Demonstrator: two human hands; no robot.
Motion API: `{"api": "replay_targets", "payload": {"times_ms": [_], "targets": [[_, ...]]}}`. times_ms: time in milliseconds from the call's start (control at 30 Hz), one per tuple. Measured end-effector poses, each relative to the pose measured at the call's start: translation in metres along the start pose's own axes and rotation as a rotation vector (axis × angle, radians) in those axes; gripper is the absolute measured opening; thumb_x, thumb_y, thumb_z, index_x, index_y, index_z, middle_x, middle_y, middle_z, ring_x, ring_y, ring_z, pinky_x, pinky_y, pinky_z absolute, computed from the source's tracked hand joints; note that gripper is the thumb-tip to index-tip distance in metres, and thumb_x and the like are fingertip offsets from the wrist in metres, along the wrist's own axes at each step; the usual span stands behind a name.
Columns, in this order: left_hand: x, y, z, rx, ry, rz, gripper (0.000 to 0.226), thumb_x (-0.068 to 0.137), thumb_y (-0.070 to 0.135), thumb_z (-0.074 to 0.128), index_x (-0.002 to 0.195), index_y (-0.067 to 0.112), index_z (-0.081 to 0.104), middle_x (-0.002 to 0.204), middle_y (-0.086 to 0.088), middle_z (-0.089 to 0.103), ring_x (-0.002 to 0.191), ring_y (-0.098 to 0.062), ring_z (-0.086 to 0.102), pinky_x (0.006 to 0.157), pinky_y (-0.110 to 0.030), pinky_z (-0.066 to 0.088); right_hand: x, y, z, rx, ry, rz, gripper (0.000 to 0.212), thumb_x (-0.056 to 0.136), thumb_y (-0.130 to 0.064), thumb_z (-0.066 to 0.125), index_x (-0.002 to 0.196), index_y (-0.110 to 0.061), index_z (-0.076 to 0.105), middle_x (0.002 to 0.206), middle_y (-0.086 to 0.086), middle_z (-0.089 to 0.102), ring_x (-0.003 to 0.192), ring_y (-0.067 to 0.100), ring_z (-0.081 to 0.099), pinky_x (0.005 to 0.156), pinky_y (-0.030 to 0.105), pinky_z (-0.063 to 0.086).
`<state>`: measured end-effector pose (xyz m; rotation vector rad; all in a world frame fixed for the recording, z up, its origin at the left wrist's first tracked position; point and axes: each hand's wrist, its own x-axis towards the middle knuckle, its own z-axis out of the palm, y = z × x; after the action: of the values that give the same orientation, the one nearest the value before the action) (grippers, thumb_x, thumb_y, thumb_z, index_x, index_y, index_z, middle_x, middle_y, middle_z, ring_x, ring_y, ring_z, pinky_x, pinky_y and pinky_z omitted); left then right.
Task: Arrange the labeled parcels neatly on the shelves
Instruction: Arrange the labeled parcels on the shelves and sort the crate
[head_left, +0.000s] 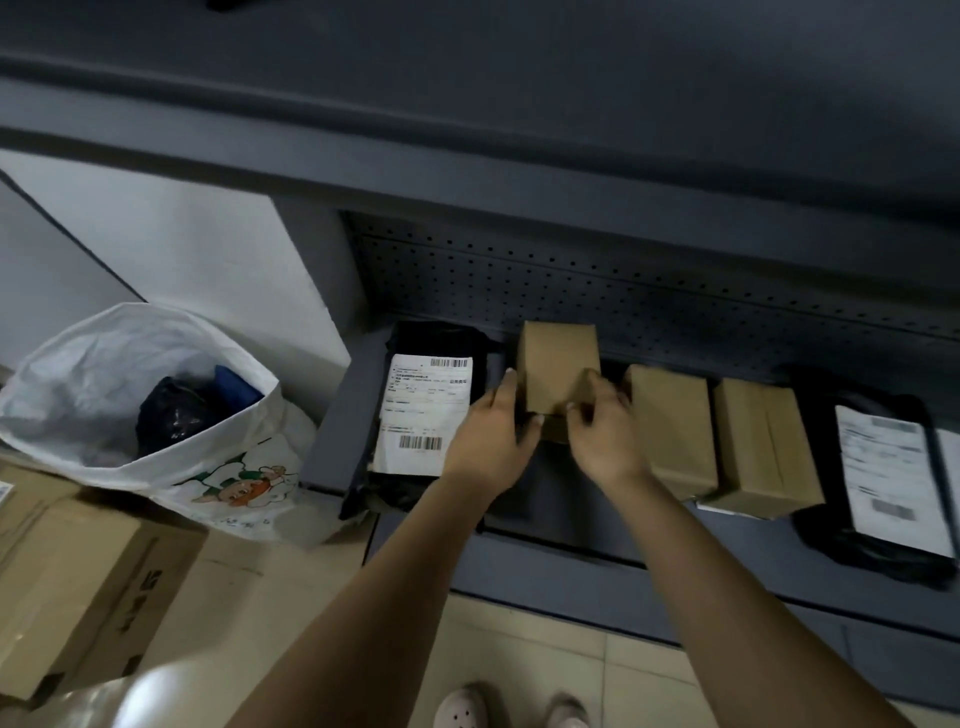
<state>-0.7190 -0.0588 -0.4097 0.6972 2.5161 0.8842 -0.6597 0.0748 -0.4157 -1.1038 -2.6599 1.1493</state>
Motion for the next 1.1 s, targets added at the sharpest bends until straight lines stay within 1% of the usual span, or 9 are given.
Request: {"api": "replay_targets", "payload": {"times_ms": [133,233,400,500,700,833,933,1033,1100], "targets": [[0.005,0.006,0.012,-0.078,-0.039,-0.098,0.068,0.099,0.04,0.048,0.154,0.013,0.018,0.149,-0.01,0.04,0.128,-0.026,0.047,0.096,-0.029,0.04,-0.011,-0.004,-0.005,0.064,-0.077,0.008,0.055,0.103,-0.017,0.043,0.154,-0.014,0.023,0.156,0.01,0.03,0.141,0.025,0.033,0.111,0.028,0.029],[-0.015,0.003,0.015,-0.123,-0.01,-0.09,0.067,0.099,0.039,0.05,0.153,0.01,0.023,0.148,-0.01,0.042,0.13,-0.024,0.046,0.099,-0.027,0.039,-0.036,0.0,-0.011,0.144,-0.061,-0.005,0.051,0.103,-0.02,0.042,0.153,-0.018,0.028,0.156,0.006,0.033,0.141,0.021,0.033,0.113,0.027,0.028],[-0.073,0.0,0.021,-0.235,0.091,-0.052,0.062,0.096,0.036,0.055,0.149,0.011,0.033,0.132,-0.003,0.055,0.114,-0.015,0.056,0.084,-0.013,0.039,-0.098,0.018,-0.018,0.331,-0.077,-0.025,0.049,0.102,-0.024,0.045,0.15,-0.027,0.035,0.149,-0.007,0.041,0.135,0.012,0.042,0.115,0.032,0.034],[-0.106,-0.002,0.034,-0.27,0.095,-0.031,0.061,0.095,0.037,0.056,0.147,0.012,0.035,0.133,0.0,0.055,0.119,-0.014,0.055,0.093,-0.025,0.047,-0.127,0.034,-0.018,0.355,-0.063,-0.022,0.047,0.1,-0.026,0.048,0.147,-0.028,0.04,0.136,-0.014,0.046,0.123,0.004,0.05,0.105,0.022,0.04],[-0.126,-0.012,0.05,-0.245,0.063,0.06,0.06,0.098,0.035,0.053,0.147,0.044,0.021,0.146,0.008,0.042,0.123,-0.007,0.05,0.09,-0.014,0.042,-0.142,0.057,-0.011,0.392,-0.018,0.046,0.042,0.097,-0.024,0.057,0.137,-0.031,0.048,0.119,-0.016,0.058,0.105,-0.008,0.058,0.09,0.013,0.047],[-0.122,-0.018,0.049,-0.246,0.032,0.082,0.058,0.098,0.035,0.053,0.148,0.042,0.025,0.146,0.007,0.042,0.123,-0.005,0.049,0.095,-0.018,0.044,-0.135,0.059,-0.013,0.532,-0.08,0.189,0.03,0.095,-0.028,0.061,0.124,-0.029,0.053,0.106,-0.022,0.062,0.098,-0.009,0.06,0.074,0.003,0.044],[-0.121,-0.021,0.049,-0.344,0.001,0.083,0.056,0.097,0.029,0.055,0.148,0.036,0.031,0.144,0.006,0.045,0.121,0.001,0.05,0.101,-0.017,0.043,-0.134,0.059,-0.011,0.609,-0.172,0.274,0.025,0.094,-0.036,0.059,0.118,-0.039,0.052,0.103,-0.025,0.062,0.105,-0.003,0.059,0.081,0.011,0.044],[-0.121,-0.022,0.051,-0.451,-0.048,0.044,0.057,0.095,0.041,0.055,0.148,0.032,0.035,0.144,0.008,0.046,0.123,0.005,0.048,0.102,-0.016,0.041,-0.14,0.058,-0.013,0.68,-0.168,0.25,0.021,0.093,-0.037,0.06,0.107,-0.05,0.052,0.097,-0.034,0.059,0.087,-0.022,0.056,0.072,0.004,0.042],[-0.121,-0.021,0.051,-0.523,-0.068,-0.008,0.061,0.093,0.054,0.051,0.147,0.031,0.035,0.14,0.007,0.051,0.122,0.002,0.052,0.1,-0.018,0.044,-0.143,0.061,-0.016,0.723,-0.139,0.236,0.026,0.086,-0.045,0.062,0.11,-0.054,0.054,0.109,-0.032,0.06,0.097,-0.02,0.054,0.085,0.009,0.042]]}}
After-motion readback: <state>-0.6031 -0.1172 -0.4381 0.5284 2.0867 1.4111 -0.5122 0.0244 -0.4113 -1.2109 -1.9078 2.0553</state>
